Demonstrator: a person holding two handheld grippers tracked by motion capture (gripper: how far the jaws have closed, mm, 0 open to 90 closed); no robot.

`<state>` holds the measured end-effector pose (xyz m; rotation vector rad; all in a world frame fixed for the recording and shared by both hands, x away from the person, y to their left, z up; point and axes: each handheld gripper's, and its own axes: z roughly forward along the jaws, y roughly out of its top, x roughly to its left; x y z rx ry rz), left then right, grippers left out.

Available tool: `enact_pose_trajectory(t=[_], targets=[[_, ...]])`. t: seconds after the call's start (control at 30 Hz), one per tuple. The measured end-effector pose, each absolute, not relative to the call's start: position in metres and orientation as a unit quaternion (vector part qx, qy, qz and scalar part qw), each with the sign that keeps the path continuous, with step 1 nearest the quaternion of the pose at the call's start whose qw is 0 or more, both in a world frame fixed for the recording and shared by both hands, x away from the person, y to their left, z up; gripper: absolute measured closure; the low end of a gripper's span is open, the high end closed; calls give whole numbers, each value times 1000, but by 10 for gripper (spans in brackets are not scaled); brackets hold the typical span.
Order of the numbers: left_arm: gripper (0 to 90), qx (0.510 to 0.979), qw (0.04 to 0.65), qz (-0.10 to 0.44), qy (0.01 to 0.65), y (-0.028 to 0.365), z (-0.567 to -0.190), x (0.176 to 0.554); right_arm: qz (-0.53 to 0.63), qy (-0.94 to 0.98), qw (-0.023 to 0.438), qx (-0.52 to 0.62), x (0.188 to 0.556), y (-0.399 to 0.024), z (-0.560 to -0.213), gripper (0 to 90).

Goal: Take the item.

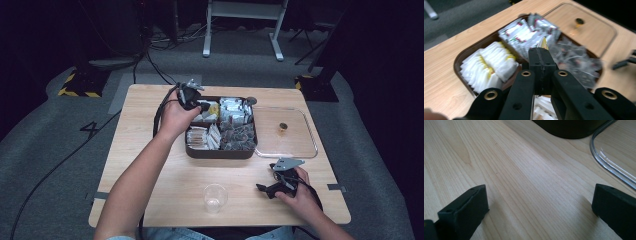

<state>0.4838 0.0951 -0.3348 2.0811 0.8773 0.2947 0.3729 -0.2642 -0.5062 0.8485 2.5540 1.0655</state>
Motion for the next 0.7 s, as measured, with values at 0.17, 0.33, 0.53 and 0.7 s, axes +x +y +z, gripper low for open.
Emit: enact_pose_trajectory(t=[0.17,0.33,0.53,0.7], targets=[[900,835,434,116,319,99,-326,454,365,877,122,288,375,-260,-506,6],[900,839,449,118,284,103,-319,422,365,877,122,287,375,-260,-506,6],[900,837,471,107,257,106,-314,389,365,877,122,288,375,-260,-506,6],[900,834,485,99,244,111,-317,366,365,877,122,288,375,-260,-506,6]])
